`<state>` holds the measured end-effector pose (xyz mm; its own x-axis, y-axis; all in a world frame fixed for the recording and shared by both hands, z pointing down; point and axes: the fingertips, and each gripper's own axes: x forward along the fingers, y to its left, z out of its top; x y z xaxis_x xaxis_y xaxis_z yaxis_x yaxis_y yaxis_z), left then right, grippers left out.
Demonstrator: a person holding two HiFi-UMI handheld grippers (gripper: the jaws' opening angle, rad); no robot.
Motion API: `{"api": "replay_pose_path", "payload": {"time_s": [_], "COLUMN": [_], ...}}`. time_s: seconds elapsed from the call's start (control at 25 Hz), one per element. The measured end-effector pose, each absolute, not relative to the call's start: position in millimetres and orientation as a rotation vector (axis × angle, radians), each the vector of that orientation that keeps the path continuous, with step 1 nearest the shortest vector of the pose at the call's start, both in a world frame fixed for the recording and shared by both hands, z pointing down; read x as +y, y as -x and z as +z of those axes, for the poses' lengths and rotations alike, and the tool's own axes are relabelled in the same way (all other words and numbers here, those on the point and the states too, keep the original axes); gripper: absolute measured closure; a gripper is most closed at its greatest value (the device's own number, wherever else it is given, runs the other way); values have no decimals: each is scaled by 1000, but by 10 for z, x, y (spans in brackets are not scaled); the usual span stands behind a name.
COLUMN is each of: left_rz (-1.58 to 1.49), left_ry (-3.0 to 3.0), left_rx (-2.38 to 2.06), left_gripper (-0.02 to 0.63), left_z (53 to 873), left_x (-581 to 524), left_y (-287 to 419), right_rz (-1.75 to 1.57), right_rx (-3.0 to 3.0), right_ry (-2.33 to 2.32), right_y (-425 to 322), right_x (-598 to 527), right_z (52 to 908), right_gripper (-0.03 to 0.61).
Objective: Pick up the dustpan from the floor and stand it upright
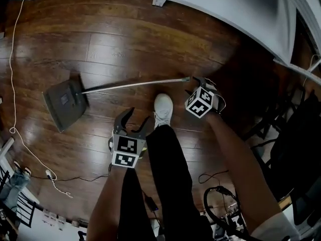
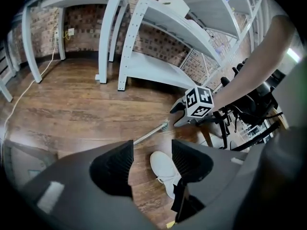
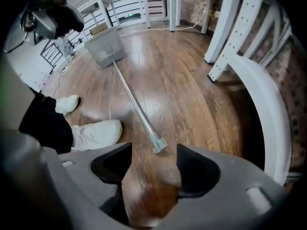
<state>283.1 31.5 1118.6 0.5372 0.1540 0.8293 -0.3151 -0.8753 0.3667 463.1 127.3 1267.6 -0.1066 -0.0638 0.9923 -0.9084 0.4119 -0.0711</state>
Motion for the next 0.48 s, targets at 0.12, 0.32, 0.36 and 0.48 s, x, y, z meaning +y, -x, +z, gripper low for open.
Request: {"api": "replay_pose_path", "payload": {"time_s": [0.12,0.32,0.36,0.48], "left_rz": [1297,1296,1284,1269], "left_ry": [-2266,-2223,-2213,-2189], "left_rx": [-163,-179,-191,-190], "left_gripper": [346,345,345,347], "left_z": [11375,11477,11471,11409], "left_x": [363,455,462,556], "left_y": [-2821,-2770,-2778,-2764], "right_rz": [763,702,717,752], "right_rx": [-1532,-1505,-1508,-1526], "right_ry": [-740,-562,-567,-562], "right_y": [-4687,-4689,-4702,-4638], "right_x": [1275,1415,1411,1462], "right_z": [12917,13175,13175,13069], "right_gripper": [308,414,466,491]}}
